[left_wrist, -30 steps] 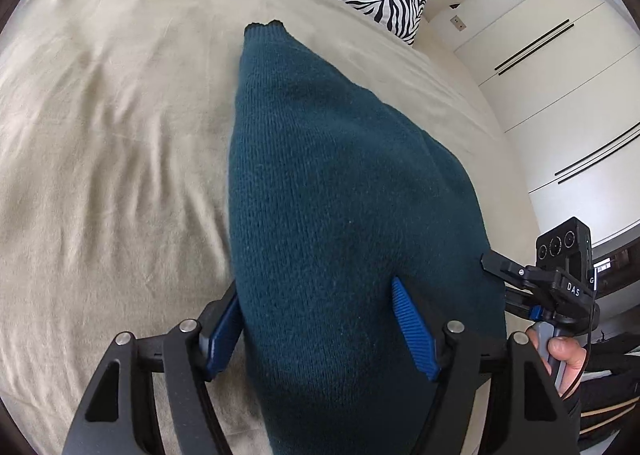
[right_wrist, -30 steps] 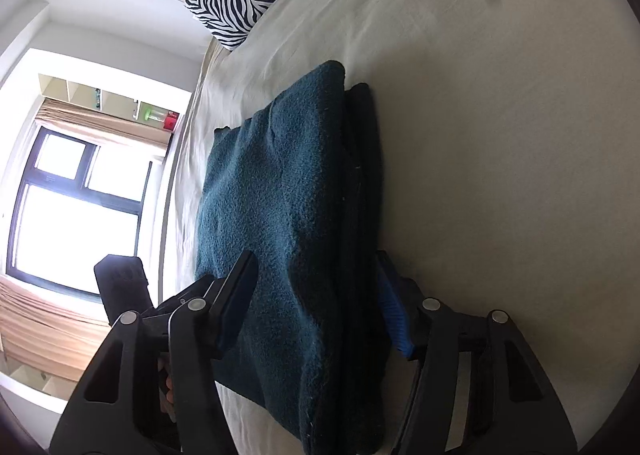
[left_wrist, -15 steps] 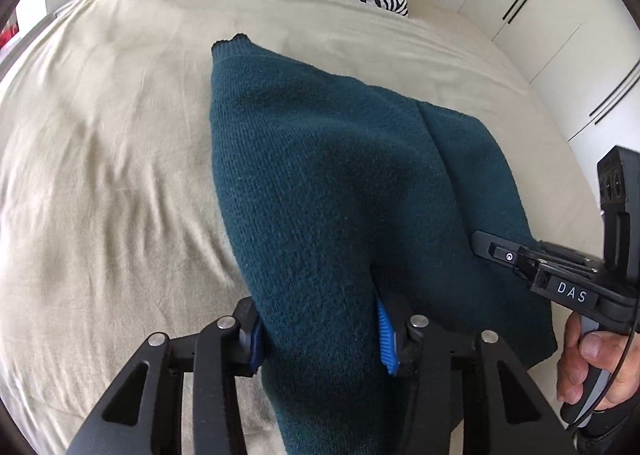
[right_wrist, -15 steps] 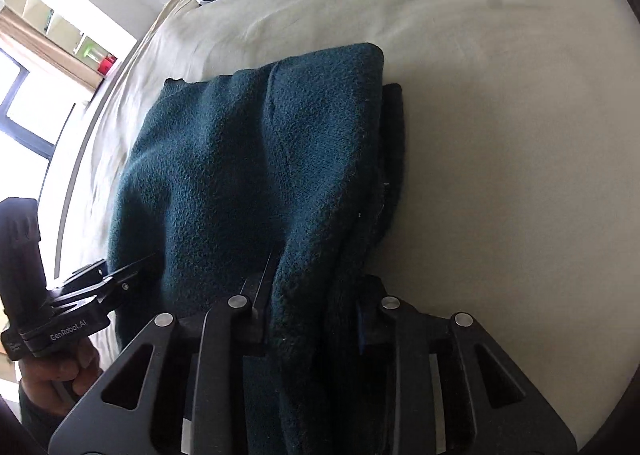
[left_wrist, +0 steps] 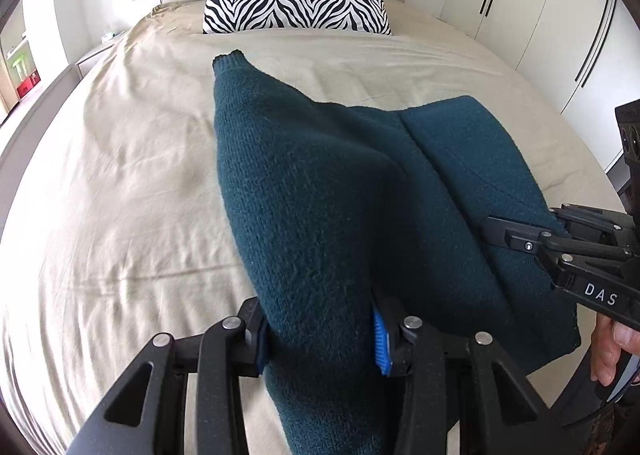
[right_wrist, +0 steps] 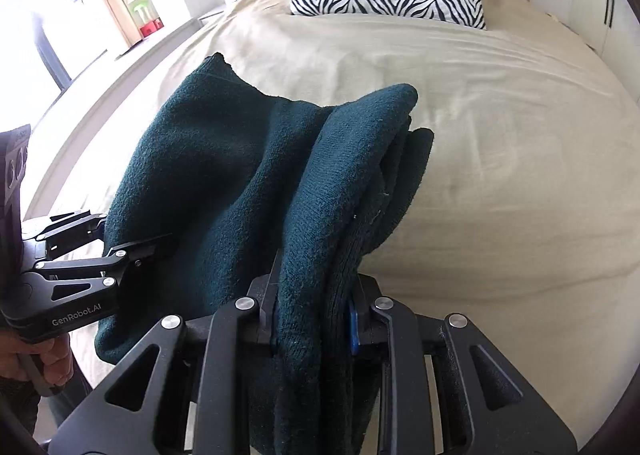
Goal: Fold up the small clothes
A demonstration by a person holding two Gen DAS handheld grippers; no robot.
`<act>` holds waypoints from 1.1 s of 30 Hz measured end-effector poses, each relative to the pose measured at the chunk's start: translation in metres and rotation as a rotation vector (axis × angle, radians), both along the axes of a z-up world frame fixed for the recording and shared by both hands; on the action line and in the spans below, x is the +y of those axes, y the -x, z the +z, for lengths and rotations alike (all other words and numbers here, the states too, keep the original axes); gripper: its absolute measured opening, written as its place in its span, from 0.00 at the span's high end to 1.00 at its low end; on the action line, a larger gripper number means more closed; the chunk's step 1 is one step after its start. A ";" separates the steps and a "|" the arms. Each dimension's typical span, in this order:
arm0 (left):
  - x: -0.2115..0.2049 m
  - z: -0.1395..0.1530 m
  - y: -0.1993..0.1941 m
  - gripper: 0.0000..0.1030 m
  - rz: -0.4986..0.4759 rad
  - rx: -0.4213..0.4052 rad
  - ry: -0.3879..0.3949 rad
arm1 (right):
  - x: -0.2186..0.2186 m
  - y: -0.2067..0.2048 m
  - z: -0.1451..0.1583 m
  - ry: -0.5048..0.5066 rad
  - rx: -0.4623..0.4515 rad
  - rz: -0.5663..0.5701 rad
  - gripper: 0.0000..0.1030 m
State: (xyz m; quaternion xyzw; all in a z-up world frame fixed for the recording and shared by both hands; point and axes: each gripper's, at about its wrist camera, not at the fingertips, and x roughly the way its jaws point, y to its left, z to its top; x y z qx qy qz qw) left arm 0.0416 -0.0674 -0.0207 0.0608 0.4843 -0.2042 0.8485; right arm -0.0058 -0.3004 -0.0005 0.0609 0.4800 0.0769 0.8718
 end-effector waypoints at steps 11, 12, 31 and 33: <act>0.083 -0.010 0.039 0.59 0.077 0.014 0.004 | 0.115 0.041 -0.014 -0.065 0.024 0.123 0.79; 0.086 -0.013 0.038 0.59 0.076 0.015 0.012 | 0.122 0.045 -0.017 -0.061 0.024 0.126 0.79; 0.096 -0.043 0.030 0.52 0.089 0.041 0.105 | 0.068 0.015 -0.062 -0.201 0.087 0.018 0.78; 0.100 -0.048 0.029 0.49 0.085 0.046 0.133 | 0.058 0.015 -0.075 -0.256 0.090 0.008 0.77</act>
